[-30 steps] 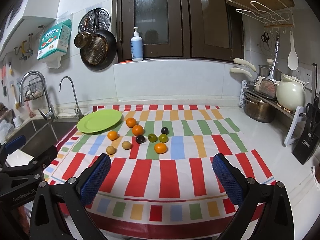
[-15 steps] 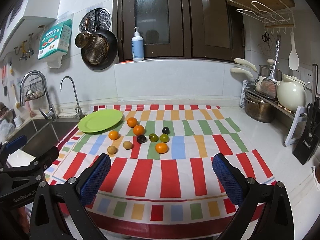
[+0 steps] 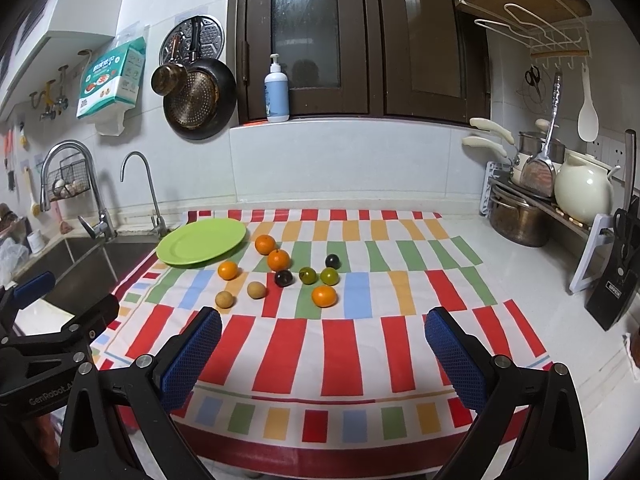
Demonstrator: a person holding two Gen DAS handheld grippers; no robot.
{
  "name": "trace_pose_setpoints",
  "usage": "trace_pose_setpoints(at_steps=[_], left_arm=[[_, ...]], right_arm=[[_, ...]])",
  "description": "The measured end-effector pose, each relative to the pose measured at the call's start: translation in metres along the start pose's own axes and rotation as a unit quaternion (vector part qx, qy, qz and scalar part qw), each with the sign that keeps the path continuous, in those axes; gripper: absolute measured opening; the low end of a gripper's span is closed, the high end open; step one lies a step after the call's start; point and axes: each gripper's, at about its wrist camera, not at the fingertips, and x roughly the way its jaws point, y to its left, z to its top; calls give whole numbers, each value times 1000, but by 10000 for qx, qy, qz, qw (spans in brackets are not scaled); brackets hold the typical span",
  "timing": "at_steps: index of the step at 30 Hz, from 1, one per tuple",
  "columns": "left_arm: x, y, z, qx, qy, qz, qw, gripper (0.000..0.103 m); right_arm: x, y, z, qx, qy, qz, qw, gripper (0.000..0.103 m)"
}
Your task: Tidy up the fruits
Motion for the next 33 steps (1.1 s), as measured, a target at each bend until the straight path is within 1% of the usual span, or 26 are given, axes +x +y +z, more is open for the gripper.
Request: trace_pose_setpoints(at_steps=[11,15,22,24,28,33], left_arm=[[21,2,-2,29,173,-21,9998,103],[33,3,0,133,202,-72,9997,103],[63,11,8,233,324,-315,9987,103],[75,13,11,282,368,-396,9981,101],[98,18,18,420,433,-576,9965,99],[124,19,24,611,569,-892,9925,98]], right_arm=[[18,6,-5,-85,136,-25,9999,102],[31,10,-5,-90,236,-25,9997,102],[61,22,-1,-56,390,-72,9992,102],[71,26,2,-63,445,-105,9989,102],[90,34,4,-58,557,-231,9982,102],[113,41,6,5,745,-453,9962,102]])
